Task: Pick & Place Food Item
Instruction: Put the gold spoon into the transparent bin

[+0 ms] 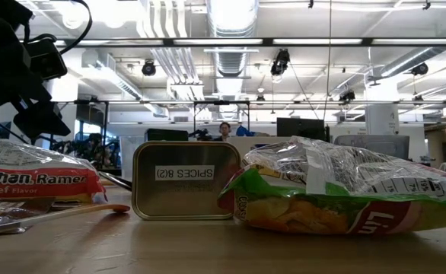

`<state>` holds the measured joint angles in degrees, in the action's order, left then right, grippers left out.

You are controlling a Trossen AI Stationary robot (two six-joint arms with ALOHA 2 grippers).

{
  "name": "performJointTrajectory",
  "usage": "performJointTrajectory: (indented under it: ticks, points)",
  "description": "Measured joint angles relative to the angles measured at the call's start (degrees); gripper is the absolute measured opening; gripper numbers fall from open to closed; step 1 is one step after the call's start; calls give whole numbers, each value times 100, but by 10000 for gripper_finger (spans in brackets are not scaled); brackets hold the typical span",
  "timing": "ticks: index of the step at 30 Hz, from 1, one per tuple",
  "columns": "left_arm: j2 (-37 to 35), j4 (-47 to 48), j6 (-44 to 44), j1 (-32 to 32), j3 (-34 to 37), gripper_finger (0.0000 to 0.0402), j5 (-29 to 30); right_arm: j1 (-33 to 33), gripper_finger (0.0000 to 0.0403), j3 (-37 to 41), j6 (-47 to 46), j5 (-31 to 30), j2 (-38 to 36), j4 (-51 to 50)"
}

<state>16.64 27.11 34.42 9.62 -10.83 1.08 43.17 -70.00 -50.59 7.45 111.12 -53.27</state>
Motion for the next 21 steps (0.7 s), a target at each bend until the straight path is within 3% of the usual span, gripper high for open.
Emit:
performJointTrajectory:
  ticks: [9,15,21]
  points:
    - [0,3,0,0,0,363,-1,-111,11,-90,48,-2070,-450,32]
    - [0,17,0,0,0,363,-2,-143,10,-106,238,-2935,-567,-38]
    - [0,17,0,0,0,363,0,-117,10,-98,-285,-3653,-565,-56]
